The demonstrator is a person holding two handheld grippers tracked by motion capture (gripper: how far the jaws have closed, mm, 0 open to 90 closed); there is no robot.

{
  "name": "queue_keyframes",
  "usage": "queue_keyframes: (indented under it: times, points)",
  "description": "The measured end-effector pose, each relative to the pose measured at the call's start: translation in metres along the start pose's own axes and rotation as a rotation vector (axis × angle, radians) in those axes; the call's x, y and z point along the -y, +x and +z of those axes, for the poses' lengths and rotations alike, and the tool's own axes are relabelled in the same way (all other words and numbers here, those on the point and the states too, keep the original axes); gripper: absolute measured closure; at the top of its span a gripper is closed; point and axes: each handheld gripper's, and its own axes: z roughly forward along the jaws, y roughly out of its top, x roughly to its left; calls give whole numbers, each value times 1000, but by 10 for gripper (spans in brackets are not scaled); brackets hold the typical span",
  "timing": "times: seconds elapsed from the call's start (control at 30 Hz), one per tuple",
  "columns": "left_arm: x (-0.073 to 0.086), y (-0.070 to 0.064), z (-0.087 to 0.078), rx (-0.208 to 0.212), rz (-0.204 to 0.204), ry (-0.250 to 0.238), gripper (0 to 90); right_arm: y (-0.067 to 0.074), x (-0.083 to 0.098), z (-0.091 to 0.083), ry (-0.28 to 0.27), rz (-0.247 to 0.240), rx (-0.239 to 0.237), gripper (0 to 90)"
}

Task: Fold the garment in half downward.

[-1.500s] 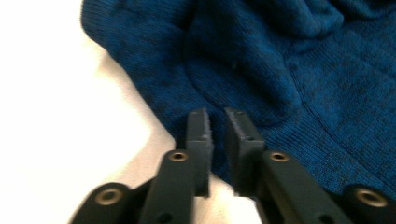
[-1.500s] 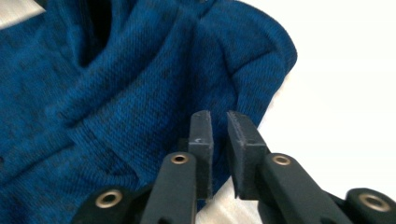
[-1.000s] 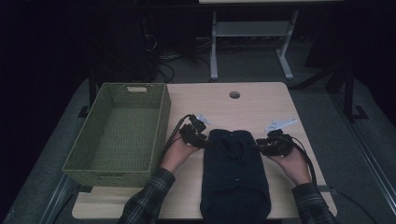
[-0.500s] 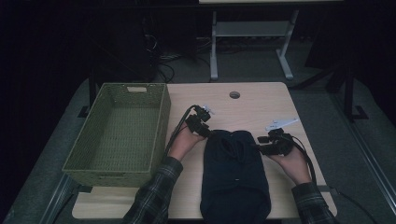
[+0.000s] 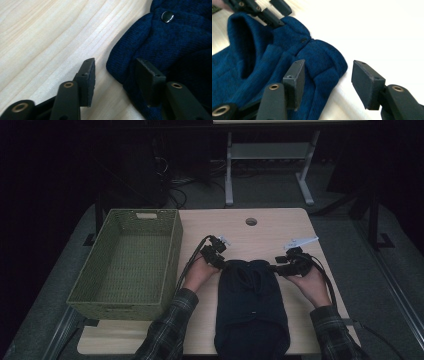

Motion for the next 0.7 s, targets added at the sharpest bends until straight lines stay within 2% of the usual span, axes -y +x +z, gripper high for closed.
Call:
queue_keyframes:
  times: [0.07, 0.17, 0.23, 0.37, 0.53, 0.63, 0.7]
  points:
    - [0, 1, 1, 9, 2, -6, 549, -5, -4, 6, 11, 3, 2, 437]
    - [2, 2, 1, 20, 6, -18, 560, -12, -6, 15, -7, 12, 3, 446]
    - [2, 2, 1, 20, 6, -21, 565, -18, -5, 23, 12, 18, -7, 442]
    - [2, 2, 1, 23, 1, -20, 579, -26, -4, 34, 8, 27, -21, 442]
    - [3, 1, 1, 22, 0, -21, 590, -28, 1, 43, 51, 10, -11, 454]
    - [4, 1, 0, 24, 5, -24, 607, -26, 4, 47, 44, 5, -8, 469]
    - [4, 1, 1, 29, -2, -31, 626, -24, 4, 47, 48, -7, 9, 514]
